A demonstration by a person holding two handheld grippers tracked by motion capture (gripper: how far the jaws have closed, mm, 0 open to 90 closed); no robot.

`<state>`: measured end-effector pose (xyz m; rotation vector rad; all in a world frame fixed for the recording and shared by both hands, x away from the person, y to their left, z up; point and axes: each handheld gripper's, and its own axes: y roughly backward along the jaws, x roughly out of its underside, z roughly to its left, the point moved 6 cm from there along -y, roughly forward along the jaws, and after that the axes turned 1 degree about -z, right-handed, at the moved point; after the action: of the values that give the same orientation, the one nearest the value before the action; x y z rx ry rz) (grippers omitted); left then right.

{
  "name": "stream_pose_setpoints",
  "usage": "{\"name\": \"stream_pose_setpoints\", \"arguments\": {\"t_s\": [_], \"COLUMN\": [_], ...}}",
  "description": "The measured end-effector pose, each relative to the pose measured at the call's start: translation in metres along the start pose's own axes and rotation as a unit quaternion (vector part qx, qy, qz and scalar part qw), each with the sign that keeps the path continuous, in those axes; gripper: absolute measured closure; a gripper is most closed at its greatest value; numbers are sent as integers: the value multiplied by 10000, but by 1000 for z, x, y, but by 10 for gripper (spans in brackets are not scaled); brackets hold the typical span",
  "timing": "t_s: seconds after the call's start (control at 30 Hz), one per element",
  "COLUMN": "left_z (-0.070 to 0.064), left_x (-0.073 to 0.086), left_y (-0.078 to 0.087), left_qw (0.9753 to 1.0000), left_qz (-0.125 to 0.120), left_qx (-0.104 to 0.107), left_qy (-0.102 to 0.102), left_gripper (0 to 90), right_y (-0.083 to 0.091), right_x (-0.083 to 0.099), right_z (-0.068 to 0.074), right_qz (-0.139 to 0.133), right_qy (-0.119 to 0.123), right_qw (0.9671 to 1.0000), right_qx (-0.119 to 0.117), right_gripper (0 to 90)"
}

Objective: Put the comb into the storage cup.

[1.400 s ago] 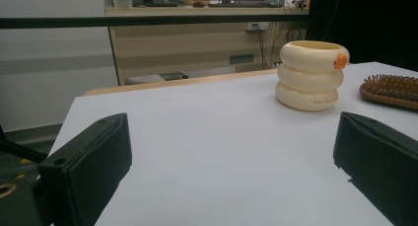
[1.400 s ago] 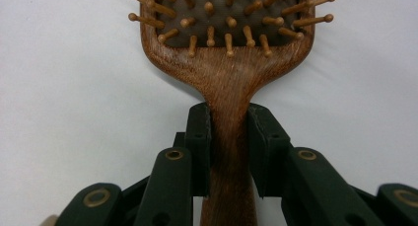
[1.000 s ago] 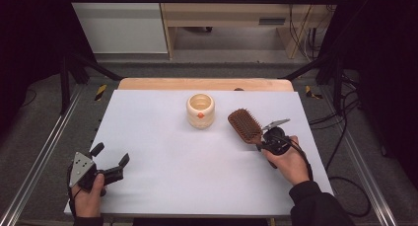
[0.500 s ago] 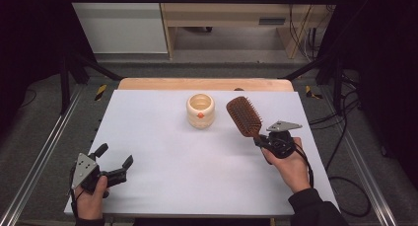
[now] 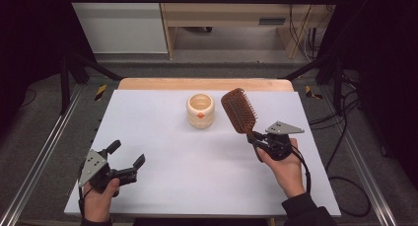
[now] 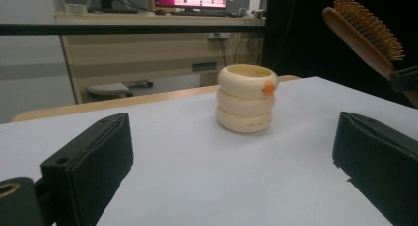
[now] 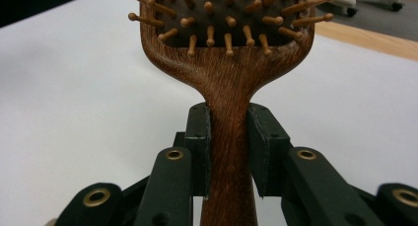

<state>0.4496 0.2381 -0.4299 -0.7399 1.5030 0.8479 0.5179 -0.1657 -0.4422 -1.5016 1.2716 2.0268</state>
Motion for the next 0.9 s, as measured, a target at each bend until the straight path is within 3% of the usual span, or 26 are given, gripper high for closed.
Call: {"name": "stream_pose_setpoints", "arguments": {"t_s": [0.1, 0.23, 0.37, 0.53, 0.67, 0.9], "left_z": [-20, -34, -57, -71, -79, -92], "left_x": [-8, -14, -27, -37, -43, -43], "left_y": [-16, -30, -50, -64, -75, -89], "left_qw": [9997, 9991, 9968, 9956, 9963, 9952], "left_qz": [13, 65, 58, 87, 65, 60], "left_qx": [226, 405, 755, 905, 847, 942], "left_qy": [54, 118, 267, 233, 145, 275], "left_gripper": [26, 34, 35, 36, 40, 38], "right_y": [-5, -9, -14, -18, -21, -27], "right_x": [-5, -9, -11, -9, -7, -5], "right_z": [11, 20, 31, 38, 47, 64], "right_qz": [-161, -295, -491, -637, -609, -650], "right_qy": [109, 106, 166, 147, 228, 359], "right_qw": [9998, 9993, 9984, 9974, 9970, 9957], "right_qx": [-98, -211, -207, -308, -422, -548], "right_gripper": [727, 727, 727, 728, 727, 728]}}
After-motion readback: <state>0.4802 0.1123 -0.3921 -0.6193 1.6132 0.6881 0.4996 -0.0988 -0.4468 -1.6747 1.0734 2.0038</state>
